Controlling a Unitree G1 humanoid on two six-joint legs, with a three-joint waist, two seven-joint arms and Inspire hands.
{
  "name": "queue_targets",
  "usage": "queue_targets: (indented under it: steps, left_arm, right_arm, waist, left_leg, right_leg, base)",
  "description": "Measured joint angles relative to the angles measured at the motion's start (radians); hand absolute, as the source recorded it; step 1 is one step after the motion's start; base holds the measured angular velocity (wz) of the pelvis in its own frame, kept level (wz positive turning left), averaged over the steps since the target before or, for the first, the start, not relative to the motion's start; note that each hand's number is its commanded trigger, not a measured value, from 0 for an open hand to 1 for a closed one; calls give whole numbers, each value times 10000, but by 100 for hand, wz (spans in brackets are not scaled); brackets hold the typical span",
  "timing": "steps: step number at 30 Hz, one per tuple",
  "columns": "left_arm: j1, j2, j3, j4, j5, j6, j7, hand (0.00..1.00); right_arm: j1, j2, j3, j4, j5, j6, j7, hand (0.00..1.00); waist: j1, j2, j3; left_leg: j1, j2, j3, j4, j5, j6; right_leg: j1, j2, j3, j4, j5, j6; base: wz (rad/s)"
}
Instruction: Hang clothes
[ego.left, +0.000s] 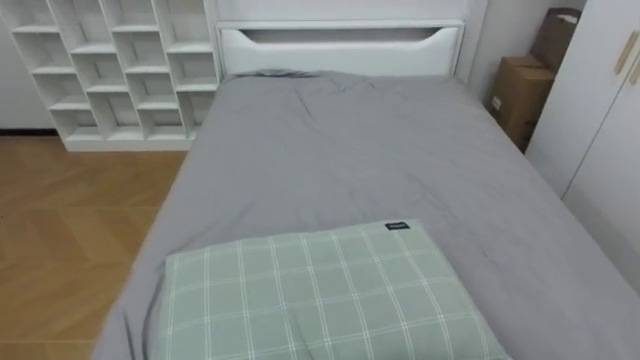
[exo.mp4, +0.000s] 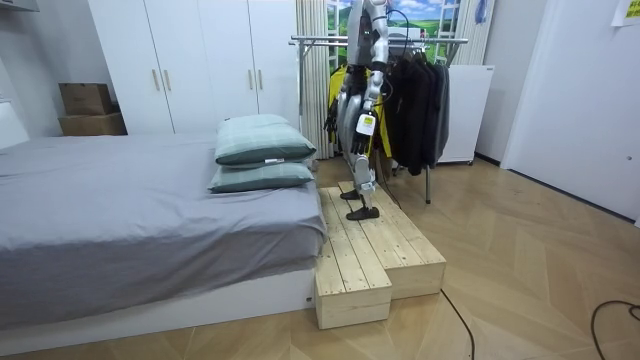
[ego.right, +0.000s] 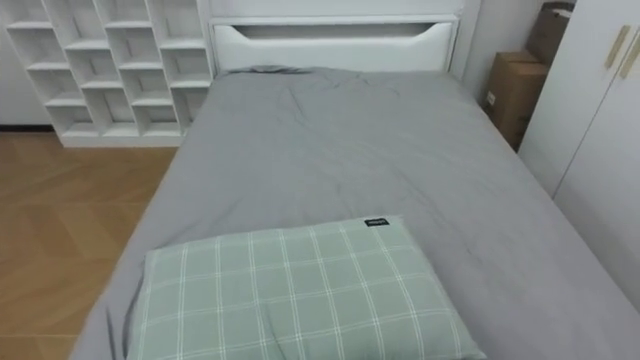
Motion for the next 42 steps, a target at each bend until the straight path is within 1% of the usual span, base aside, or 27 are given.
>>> queue_targets:
  steps: [1,2,5,9,10,11,15,17,19,20,23,26,29,33,39,42]
  left_arm:
    - [0,28,-1,0,-96,50,-79,0]
    - [9,30,0,1,-210,111,-96,0]
    - [19,38,19,2,-381,226,-178,0]
    - [14,97,23,3,-376,254,-297,0]
    - [12,114,25,0,-376,304,-316,0]
    - [12,129,23,-3,-373,383,-359,0]
    - [3,158,33,-14,-373,657,-468,0]
    - [-2,178,33,-13,-376,831,-479,0]
    - [13,179,34,-13,-377,881,-478,0]
    - [-8,183,34,-17,-372,965,-479,0]
    - [7,195,50,-52,-284,1140,-483,0]
    - [9,206,148,-71,-273,1303,-489,0]
    - [1,198,244,-68,-264,1504,-498,0]
    - [-23,182,303,-72,-255,1629,-496,0]
    - [-152,185,224,-106,-272,1747,-479,0]
    - [-209,189,197,-131,-269,1801,-472,0]
  right_arm:
    - [-94,0,-1,142,60,91,21,0]
    - [-123,-2,-1,207,124,172,72,0]
    - [-162,-2,-7,216,171,212,188,0]
    - [-157,3,-8,223,188,245,294,0]
    - [-155,2,-11,224,189,347,295,0]
    - [-155,-2,-10,225,191,468,295,0]
    - [-140,-3,-7,222,418,691,294,0]
    - [-139,-4,-15,205,518,873,290,0]
    - [-136,-4,-15,198,537,915,281,0]
    - [-104,-5,-11,172,609,978,271,0]
    - [-84,-5,-15,148,836,1084,268,0]
    - [-76,-6,-14,149,834,1125,268,0]
    - [-84,-8,-17,151,833,1301,256,0]
    - [-88,1,-10,161,852,1333,180,0]
    - [-101,-4,-15,155,1233,1657,175,0]
    - [-125,-4,-10,139,1266,1672,175,0]
  waist:
    - [1,-26,24]
    - [11,-33,30]
    - [16,-50,19]
    - [1,-86,26]
    - [3,-85,31]
    - [5,-89,32]
    - [19,-93,33]
    - [22,-94,32]
    - [49,-95,33]
    - [83,-94,33]
    - [175,-99,28]
    - [183,-105,14]
    - [223,-113,-10]
    - [235,-112,-15]
    - [215,-103,-14]
    - [220,-99,-17]
  left_leg:
    - [68,0,25,-43,0,0]
    - [121,2,60,-88,-1,-1]
    - [153,0,119,-180,-1,-1]
    - [148,-3,133,-180,-2,0]
    - [148,-2,133,-164,-2,0]
    - [148,0,132,-155,-3,-1]
    - [156,3,141,-154,-7,-2]
    - [170,11,173,-167,-9,-1]
    - [232,19,223,-199,-17,0]
    - [258,25,247,-203,-28,-2]
    - [256,23,257,-213,-29,-1]
    - [233,24,255,-201,-28,-1]
    - [231,23,256,-190,-28,-1]
    - [229,22,253,-152,-29,-1]
    - [245,27,243,-155,-29,-1]
    - [257,26,255,-169,-29,-1]
  right_leg:
    - [34,0,23,-6,-10,6]
    - [68,0,51,-48,-14,6]
    - [84,-1,96,-127,-14,5]
    - [79,-5,103,-119,-13,4]
    - [75,-5,103,-122,-13,4]
    - [68,-4,98,-125,-13,5]
    - [61,-4,105,-125,-13,4]
    - [46,-4,126,-124,-13,4]
    - [37,-5,149,-123,-13,5]
    - [50,-1,232,-121,-14,5]
    - [65,-1,252,-107,-14,5]
    - [70,0,250,-86,-13,4]
    - [70,1,249,-83,-13,4]
    - [71,1,226,-62,-13,4]
    - [34,0,225,-59,-13,5]
    - [36,0,224,-78,-13,5]
  base:
    - [-5]
    - [-6]
    - [-5]
    - [-1]
    - [0]
    - [0]
    - [0]
    - [-4]
    - [-8]
    - [-9]
    - [-2]
    - [0]
    - [0]
    - [0]
    - [0]
    - [0]
